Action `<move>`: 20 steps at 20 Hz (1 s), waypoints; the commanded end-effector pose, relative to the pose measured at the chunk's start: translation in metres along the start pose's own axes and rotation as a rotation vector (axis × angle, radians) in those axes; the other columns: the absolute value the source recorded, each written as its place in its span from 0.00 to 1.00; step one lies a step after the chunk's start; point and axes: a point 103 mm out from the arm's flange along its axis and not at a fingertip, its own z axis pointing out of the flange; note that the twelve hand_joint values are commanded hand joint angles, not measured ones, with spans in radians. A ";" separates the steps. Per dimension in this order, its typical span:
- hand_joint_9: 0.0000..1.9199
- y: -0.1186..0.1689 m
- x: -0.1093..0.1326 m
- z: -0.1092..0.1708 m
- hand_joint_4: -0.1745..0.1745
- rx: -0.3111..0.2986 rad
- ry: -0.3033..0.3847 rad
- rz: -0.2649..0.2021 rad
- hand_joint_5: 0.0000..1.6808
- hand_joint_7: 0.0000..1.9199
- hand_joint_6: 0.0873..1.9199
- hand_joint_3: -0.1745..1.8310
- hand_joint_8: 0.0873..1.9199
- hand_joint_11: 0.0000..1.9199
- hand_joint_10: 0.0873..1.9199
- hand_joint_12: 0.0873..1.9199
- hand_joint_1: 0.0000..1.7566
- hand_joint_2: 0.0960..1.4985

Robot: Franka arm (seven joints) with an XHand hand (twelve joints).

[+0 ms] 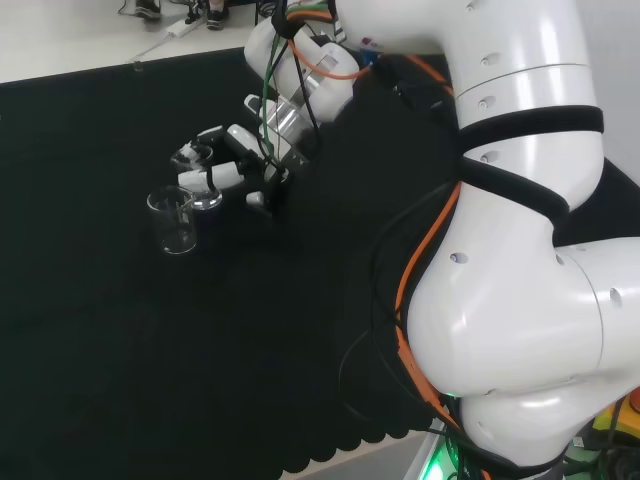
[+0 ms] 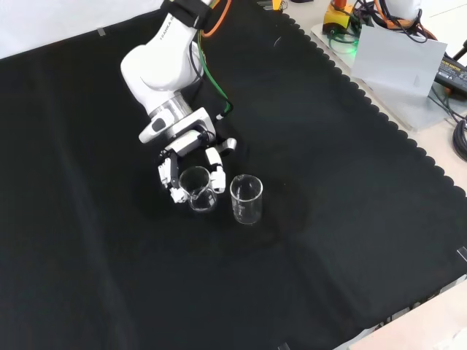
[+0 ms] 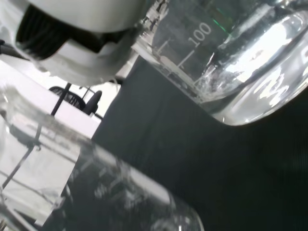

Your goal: Pick up the beaker on the right.

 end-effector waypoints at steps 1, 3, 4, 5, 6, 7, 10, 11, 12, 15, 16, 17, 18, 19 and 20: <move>0.82 0.001 0.003 -0.032 0.73 -0.066 -0.061 -0.024 0.81 0.87 0.19 0.33 0.09 0.60 0.10 0.43 0.66 0.44; 0.82 -0.001 0.004 -0.042 0.73 -0.080 -0.071 -0.028 0.81 0.88 0.19 0.33 0.09 0.61 0.10 0.43 0.66 0.44; 0.82 -0.002 0.005 -0.048 0.69 -0.082 -0.079 -0.030 0.80 0.88 0.20 0.33 0.09 0.62 0.10 0.42 0.66 0.44; 0.82 -0.003 0.005 -0.052 0.67 -0.083 -0.083 -0.032 0.80 0.88 0.22 0.34 0.09 0.63 0.10 0.41 0.66 0.44; 0.82 -0.002 0.007 -0.050 0.64 -0.077 -0.092 -0.032 0.79 0.88 0.24 0.35 0.09 0.64 0.10 0.40 0.66 0.43; 0.82 -0.003 0.009 -0.052 0.62 -0.076 -0.096 -0.033 0.78 0.88 0.27 0.37 0.09 0.64 0.11 0.39 0.66 0.43; 0.81 -0.017 0.012 -0.069 0.62 -0.074 -0.099 -0.046 0.76 0.88 0.32 0.41 0.09 0.65 0.13 0.38 0.66 0.41; 0.81 -0.021 0.013 -0.073 0.61 -0.074 -0.101 -0.050 0.76 0.88 0.33 0.42 0.10 0.65 0.14 0.38 0.66 0.40; 0.81 -0.021 0.016 -0.071 0.60 -0.068 -0.112 -0.050 0.75 0.88 0.33 0.42 0.10 0.65 0.14 0.38 0.66 0.40; 0.80 -0.033 0.020 -0.085 0.59 -0.067 -0.120 -0.052 0.75 0.88 0.34 0.43 0.11 0.65 0.15 0.38 0.66 0.39; 0.80 -0.039 0.022 -0.091 0.59 -0.066 -0.127 -0.050 0.75 0.88 0.34 0.43 0.11 0.65 0.15 0.38 0.66 0.39; 0.80 -0.042 0.023 -0.094 0.59 -0.065 -0.131 -0.048 0.75 0.88 0.34 0.43 0.11 0.65 0.15 0.38 0.66 0.39; 0.80 -0.044 0.024 -0.097 0.59 -0.062 -0.134 -0.047 0.75 0.88 0.34 0.43 0.11 0.65 0.15 0.38 0.66 0.39; 0.80 -0.047 0.025 -0.099 0.59 -0.055 -0.139 -0.046 0.75 0.88 0.34 0.43 0.11 0.65 0.15 0.38 0.66 0.39; 0.80 -0.050 0.026 -0.101 0.58 -0.050 -0.144 -0.045 0.75 0.88 0.34 0.44 0.12 0.65 0.16 0.38 0.66 0.39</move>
